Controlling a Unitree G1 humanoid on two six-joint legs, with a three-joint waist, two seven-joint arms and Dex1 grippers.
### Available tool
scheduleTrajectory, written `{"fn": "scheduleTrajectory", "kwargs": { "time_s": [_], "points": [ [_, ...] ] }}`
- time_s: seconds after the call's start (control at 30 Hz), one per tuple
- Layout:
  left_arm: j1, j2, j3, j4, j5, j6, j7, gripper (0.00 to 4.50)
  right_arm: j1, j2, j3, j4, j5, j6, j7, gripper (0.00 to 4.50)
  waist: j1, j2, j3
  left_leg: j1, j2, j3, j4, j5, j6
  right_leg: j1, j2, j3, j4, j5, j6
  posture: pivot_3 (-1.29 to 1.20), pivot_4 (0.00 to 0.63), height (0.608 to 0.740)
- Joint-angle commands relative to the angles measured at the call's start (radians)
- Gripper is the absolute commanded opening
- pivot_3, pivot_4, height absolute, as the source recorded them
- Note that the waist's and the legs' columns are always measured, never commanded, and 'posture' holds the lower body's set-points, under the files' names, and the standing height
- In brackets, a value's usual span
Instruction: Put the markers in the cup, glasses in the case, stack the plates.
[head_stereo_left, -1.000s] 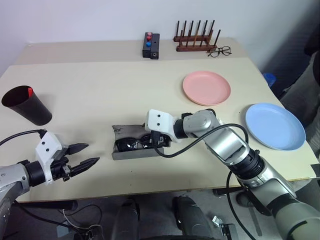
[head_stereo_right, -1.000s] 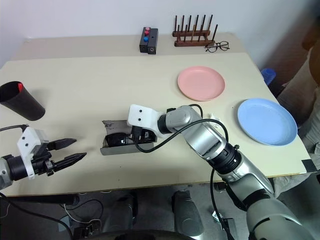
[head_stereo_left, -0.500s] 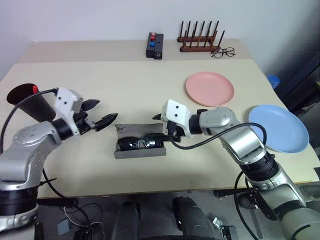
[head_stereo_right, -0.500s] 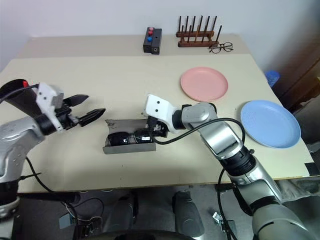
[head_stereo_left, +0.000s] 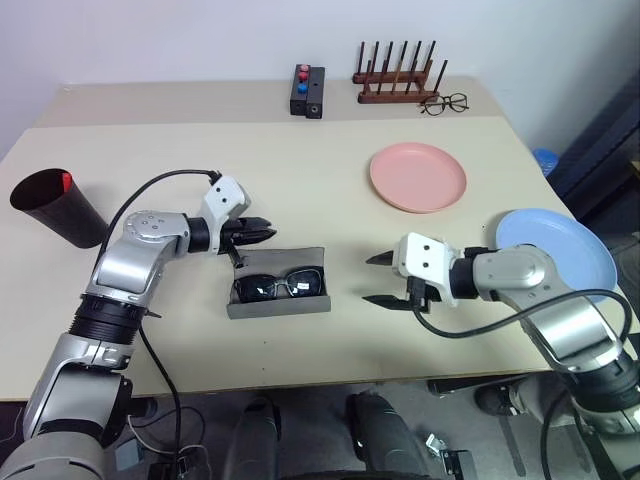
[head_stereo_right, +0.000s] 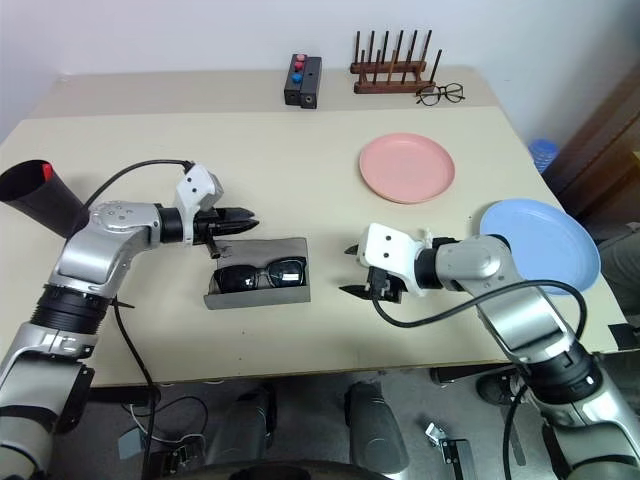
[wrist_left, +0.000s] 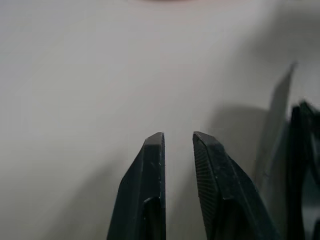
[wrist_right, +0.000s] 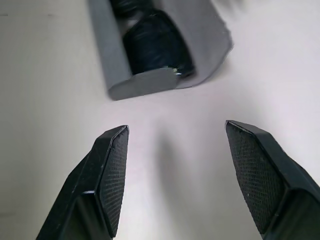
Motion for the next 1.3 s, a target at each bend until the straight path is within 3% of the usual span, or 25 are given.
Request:
{"fn": "scheduleTrajectory", "kwargs": {
  "time_s": [0.03, 0.4, 0.67, 0.9, 1.17, 1.3],
  "points": [
    [-0.005, 0.051, -0.02, -0.038, 0.009, -0.024, -0.116, 0.88, 0.022, -0.013, -0.051, -0.061, 0.023, -0.013, -0.009, 3.12, 0.001, 0.0, 0.0, 0.0, 0.0, 0.0, 0.0, 0.0, 0.0, 0.0, 0.0, 0.0, 0.0, 0.0, 0.0, 0.0, 0.15, 0.74],
    [0.076, 0.116, 0.006, -0.199, -0.024, 0.037, -0.212, 0.88, -0.013, 0.012, -0.039, 0.007, -0.006, -0.021, -0.041, 3.12, 0.002, 0.0, 0.0, 0.0, 0.0, 0.0, 0.001, 0.0, 0.0, 0.0, 0.0, 0.0, 0.0, 0.0, 0.0, 0.0, 0.15, 0.74],
    [0.192, 0.151, 0.006, -0.358, -0.03, 0.068, -0.201, 0.88, -0.061, 0.032, -0.015, 0.093, -0.043, -0.04, -0.063, 3.12, 0.003, 0.0, 0.0, 0.0, 0.0, 0.0, 0.001, 0.0, 0.0, 0.0, 0.0, 0.001, 0.0, 0.0, 0.0, 0.0, 0.15, 0.74],
    [0.24, 0.149, 0.003, -0.388, 0.007, 0.038, -0.153, 0.88, -0.103, 0.075, -0.005, 0.175, -0.085, -0.046, -0.113, 3.12, 0.003, 0.0, 0.0, 0.0, 0.0, 0.0, 0.001, 0.0, 0.0, 0.0, -0.001, 0.001, 0.0, 0.0, 0.0, 0.0, 0.15, 0.74],
    [0.315, 0.105, 0.176, -0.431, -0.073, 0.005, -0.045, 0.88, -0.108, 0.159, -0.081, 0.228, 0.019, -0.115, -0.095, 3.12, 0.002, 0.0, 0.0, 0.0, 0.0, 0.0, 0.001, 0.0, 0.0, 0.001, 0.0, 0.001, 0.0, 0.0, 0.0, 0.0, 0.15, 0.74],
    [0.375, 0.122, 0.294, -0.454, -0.111, 0.013, -0.003, 0.88, -0.155, 0.174, -0.076, 0.354, -0.04, -0.171, -0.142, 3.12, 0.001, 0.0, 0.0, 0.001, 0.0, 0.0, 0.001, 0.0, 0.0, 0.001, 0.0, 0.0, 0.001, 0.0, 0.0, 0.0, 0.15, 0.74]
  ]
}}
